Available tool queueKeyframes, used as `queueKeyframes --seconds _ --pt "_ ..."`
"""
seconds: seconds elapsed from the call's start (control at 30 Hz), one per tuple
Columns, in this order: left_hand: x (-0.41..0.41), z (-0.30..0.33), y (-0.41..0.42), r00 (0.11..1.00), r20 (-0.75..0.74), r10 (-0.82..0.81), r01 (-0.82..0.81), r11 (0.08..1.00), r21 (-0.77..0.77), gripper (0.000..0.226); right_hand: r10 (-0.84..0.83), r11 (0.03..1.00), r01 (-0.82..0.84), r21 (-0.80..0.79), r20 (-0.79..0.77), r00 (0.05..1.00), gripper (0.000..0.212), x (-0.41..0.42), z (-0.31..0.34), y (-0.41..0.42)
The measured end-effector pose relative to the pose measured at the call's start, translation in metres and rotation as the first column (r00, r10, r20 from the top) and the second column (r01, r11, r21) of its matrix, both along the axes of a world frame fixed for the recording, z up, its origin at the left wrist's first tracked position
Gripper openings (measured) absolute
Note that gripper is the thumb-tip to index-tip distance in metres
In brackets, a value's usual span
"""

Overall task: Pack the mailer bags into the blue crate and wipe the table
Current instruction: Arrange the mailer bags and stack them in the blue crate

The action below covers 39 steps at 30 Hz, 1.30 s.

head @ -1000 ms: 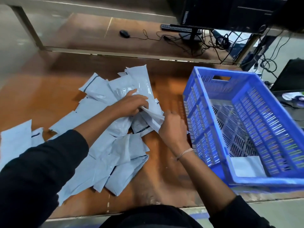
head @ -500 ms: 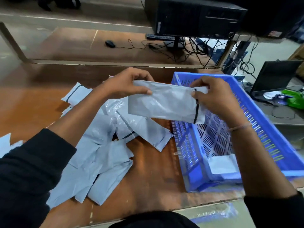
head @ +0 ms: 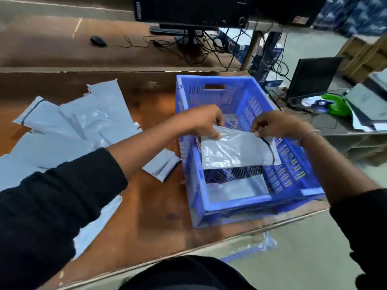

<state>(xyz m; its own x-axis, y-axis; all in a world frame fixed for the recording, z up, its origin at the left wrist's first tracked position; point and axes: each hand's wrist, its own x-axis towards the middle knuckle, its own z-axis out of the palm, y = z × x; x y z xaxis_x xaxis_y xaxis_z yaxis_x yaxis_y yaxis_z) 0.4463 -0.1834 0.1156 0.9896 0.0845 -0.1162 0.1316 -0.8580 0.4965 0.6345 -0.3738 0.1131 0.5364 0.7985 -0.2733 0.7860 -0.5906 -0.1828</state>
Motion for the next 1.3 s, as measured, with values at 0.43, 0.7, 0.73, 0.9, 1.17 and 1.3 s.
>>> queueKeyframes --seconds 0.43,0.7,0.73,0.9,1.17,1.3 --pt "0.032 -0.069 -0.069 0.691 -0.701 -0.179 0.449 0.866 0.22 0.031 0.18 0.859 -0.245 -0.449 -0.183 0.967 0.02 -0.007 -0.078 -0.015" --pt "0.029 -0.056 -0.067 0.801 -0.585 -0.129 0.363 0.881 0.303 0.028 0.122 0.925 -0.167 -0.342 -0.15 0.981 0.021 -0.01 -0.069 -0.014" --pt "0.025 -0.05 -0.062 0.866 -0.482 -0.132 0.299 0.91 0.287 0.028 0.108 0.944 -0.142 -0.299 -0.127 0.986 0.023 -0.01 -0.065 -0.013" --pt "-0.001 -0.025 -0.022 1.0 0.015 -0.008 0.009 0.994 -0.105 0.027 0.061 0.998 -0.063 -0.031 -0.067 0.996 0.024 -0.015 -0.042 -0.003" --pt "-0.076 -0.009 0.052 0.938 0.221 0.268 -0.067 0.764 -0.642 0.027 -0.009 0.884 0.181 0.432 -0.37 0.929 0.008 -0.065 0.0 0.032" --pt "-0.112 -0.03 0.095 0.906 0.184 0.382 -0.215 0.787 -0.577 0.025 0.058 0.817 0.211 0.536 -0.44 0.896 0.006 -0.129 0.026 0.06"
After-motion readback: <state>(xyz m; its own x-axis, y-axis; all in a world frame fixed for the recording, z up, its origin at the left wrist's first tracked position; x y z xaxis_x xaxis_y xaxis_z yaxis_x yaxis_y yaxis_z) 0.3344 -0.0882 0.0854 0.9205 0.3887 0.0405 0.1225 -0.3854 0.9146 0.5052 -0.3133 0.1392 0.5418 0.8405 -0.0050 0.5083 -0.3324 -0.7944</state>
